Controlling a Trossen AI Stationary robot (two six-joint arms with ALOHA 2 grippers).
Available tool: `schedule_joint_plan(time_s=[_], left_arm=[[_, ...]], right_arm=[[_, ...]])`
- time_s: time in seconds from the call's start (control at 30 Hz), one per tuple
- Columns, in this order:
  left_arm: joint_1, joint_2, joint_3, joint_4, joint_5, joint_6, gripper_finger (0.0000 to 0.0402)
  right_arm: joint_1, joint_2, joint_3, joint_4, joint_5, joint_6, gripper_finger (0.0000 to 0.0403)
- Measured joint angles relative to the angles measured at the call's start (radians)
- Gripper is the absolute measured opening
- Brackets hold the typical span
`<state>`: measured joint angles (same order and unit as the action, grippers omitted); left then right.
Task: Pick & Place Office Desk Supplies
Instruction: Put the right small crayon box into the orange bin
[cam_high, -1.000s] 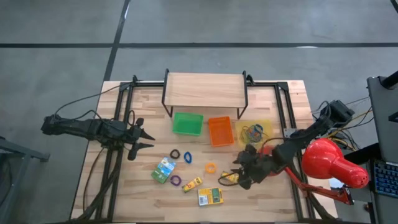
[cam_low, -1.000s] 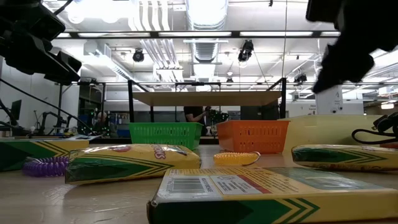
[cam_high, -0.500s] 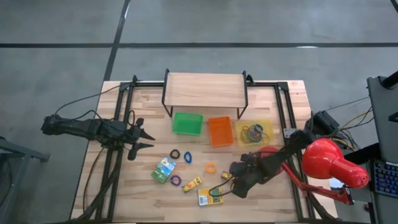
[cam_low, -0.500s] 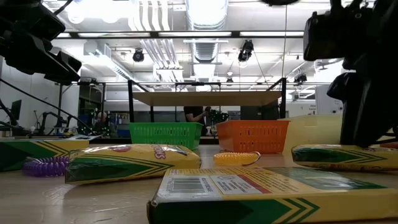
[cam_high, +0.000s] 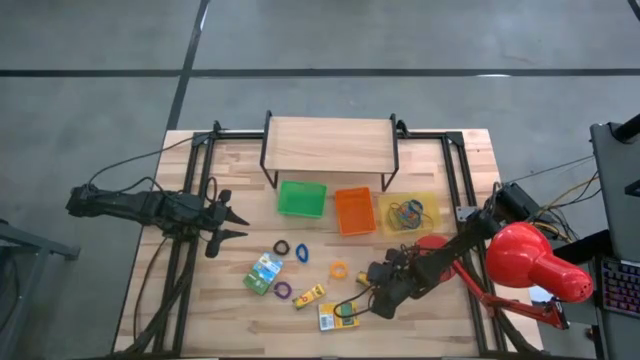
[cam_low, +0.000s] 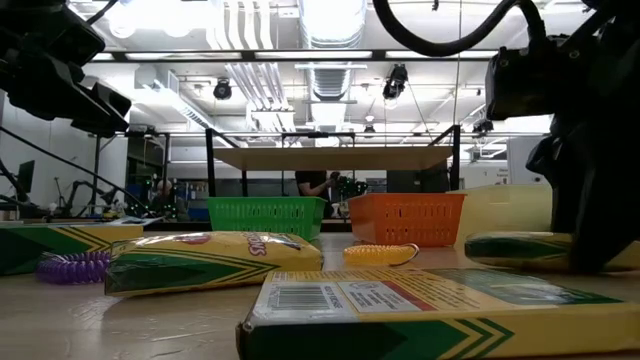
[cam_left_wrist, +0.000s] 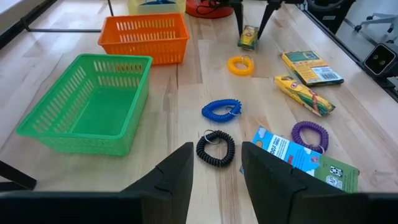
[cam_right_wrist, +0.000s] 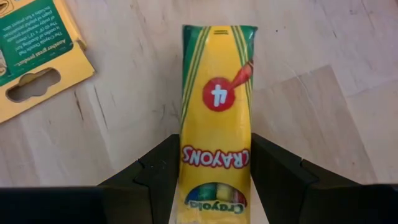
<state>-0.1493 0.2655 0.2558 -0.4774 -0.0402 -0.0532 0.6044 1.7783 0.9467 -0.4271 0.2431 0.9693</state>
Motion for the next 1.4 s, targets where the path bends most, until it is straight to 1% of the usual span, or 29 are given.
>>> schedule_joint_plan(time_s=[0.2,0.53,0.63,0.73,0.8,0.87,1.0,1.1,1.17,1.27,1.4], left_arm=[[0.0,0.0,0.0,0.001,0.0,0.0,0.0142],[0.0,0.0,0.0,0.001,0.0,0.0,0.0142],[0.0,0.0,0.0,0.001,0.0,0.0,0.0142],[0.0,0.0,0.0,0.001,0.0,0.0,0.0142],[0.0,0.0,0.0,0.001,0.0,0.0,0.0142],[0.0,0.0,0.0,0.001,0.0,0.0,0.0142],[0.0,0.0,0.0,0.001,0.0,0.0,0.0142],[0.0,0.0,0.0,0.001,0.0,0.0,0.0142],[0.0,0.0,0.0,0.0,0.0,0.0,0.0142],[0.0,0.0,0.0,0.001,0.0,0.0,0.0142],[0.0,0.0,0.0,0.0,0.0,0.0,0.0142]], right_arm=[[0.0,0.002,0.004,-0.005,-0.001,0.0,0.0176],[0.0,0.002,0.009,-0.005,-0.006,-0.012,0.0115],[0.0,-0.002,0.009,-0.006,-0.006,-0.013,0.0107],[0.0,-0.014,0.015,-0.017,-0.001,-0.035,0.0106],[0.0,-0.032,0.03,-0.023,0.022,-0.043,0.0109],[0.0,-0.061,0.052,-0.047,0.068,-0.045,0.011],[0.0,-0.103,0.1,-0.134,0.218,-0.039,0.0108],[-0.013,-0.133,0.149,-0.194,0.344,0.02,0.0104],[-0.035,-0.143,0.181,-0.243,0.401,0.04,0.0101],[-0.084,-0.149,0.23,-0.287,0.438,0.04,0.0101],[-0.168,-0.151,0.276,-0.309,0.438,0.02,0.0102]])
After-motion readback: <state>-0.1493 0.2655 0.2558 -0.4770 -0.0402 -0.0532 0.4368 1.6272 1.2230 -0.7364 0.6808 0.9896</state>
